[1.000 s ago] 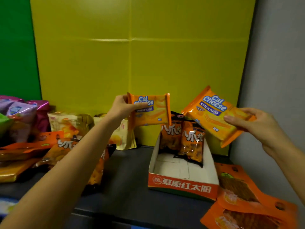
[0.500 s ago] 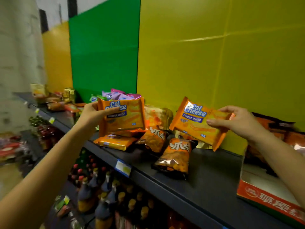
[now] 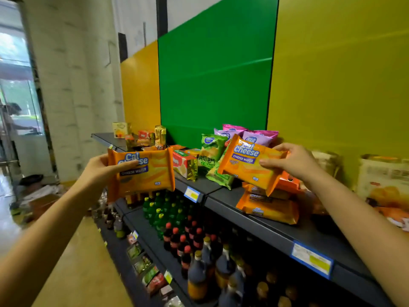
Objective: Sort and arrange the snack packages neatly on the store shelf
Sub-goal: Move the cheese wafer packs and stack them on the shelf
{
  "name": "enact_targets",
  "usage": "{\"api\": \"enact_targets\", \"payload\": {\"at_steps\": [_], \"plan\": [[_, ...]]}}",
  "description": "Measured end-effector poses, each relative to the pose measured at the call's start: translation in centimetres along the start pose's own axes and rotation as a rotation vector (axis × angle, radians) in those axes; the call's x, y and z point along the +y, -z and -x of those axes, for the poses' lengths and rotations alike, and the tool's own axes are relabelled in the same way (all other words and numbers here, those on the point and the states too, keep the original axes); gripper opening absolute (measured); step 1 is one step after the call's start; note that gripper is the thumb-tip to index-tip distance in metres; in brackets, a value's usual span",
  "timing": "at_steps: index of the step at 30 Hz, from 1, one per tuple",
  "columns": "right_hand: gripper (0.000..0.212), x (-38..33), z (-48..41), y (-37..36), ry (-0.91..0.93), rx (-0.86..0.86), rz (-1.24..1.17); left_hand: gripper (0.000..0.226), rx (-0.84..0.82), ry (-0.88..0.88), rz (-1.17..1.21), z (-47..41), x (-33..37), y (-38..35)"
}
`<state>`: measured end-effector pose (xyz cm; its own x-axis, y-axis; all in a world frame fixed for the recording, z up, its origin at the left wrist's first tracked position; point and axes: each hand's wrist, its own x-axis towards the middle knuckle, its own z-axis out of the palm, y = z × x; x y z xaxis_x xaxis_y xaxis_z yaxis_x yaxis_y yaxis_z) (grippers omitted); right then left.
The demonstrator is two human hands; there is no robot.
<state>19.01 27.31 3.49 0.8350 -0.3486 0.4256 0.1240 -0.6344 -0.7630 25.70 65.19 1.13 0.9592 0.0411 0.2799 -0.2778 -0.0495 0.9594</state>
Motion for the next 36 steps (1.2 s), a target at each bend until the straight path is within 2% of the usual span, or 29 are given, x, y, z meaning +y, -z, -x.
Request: {"api": "enact_targets", "payload": {"at_steps": [2, 5, 9, 15, 20, 25, 28, 32, 36], "plan": [[0.048, -1.8, -1.4, -2.9, 0.011, -0.027, 0.031, 0.037, 0.024, 0.028, 0.012, -1.3, -0.8, 2.4], [0.041, -4.1, -4.0, -6.7, 0.033, -0.04, 0.059, 0.037, 0.047, 0.05, 0.036, -3.8, -1.9, 5.2], [0.047, -6.6, -7.5, -11.4, 0.091, -0.007, 0.124, 0.042, 0.09, 0.076, 0.089, -8.0, -3.7, 7.9], [0.049, -8.4, -14.1, -18.7, 0.096, 0.024, 0.154, 0.041, 0.088, 0.01, 0.056, -16.0, -6.7, 9.5], [0.047, -9.4, -21.3, -23.8, 0.102, 0.095, 0.206, 0.012, 0.018, -0.118, -0.015, -25.3, -7.1, 9.3], [0.048, -10.3, -28.8, -27.7, 0.089, 0.137, 0.293, 0.012, -0.08, -0.188, -0.084, -34.0, -7.9, 7.8], [0.048, -10.1, -32.1, -29.4, 0.065, 0.16, 0.375, 0.02, -0.111, -0.234, -0.107, -38.4, -8.7, 6.8], [0.047, -9.1, -34.7, -30.6, 0.02, 0.167, 0.467, 0.015, -0.199, -0.337, -0.113, -42.5, -9.7, 4.6], [0.048, -7.7, -36.1, -31.2, -0.036, 0.19, 0.54, 0.019, -0.324, -0.358, -0.121, -46.7, -10.9, 1.1]]}}
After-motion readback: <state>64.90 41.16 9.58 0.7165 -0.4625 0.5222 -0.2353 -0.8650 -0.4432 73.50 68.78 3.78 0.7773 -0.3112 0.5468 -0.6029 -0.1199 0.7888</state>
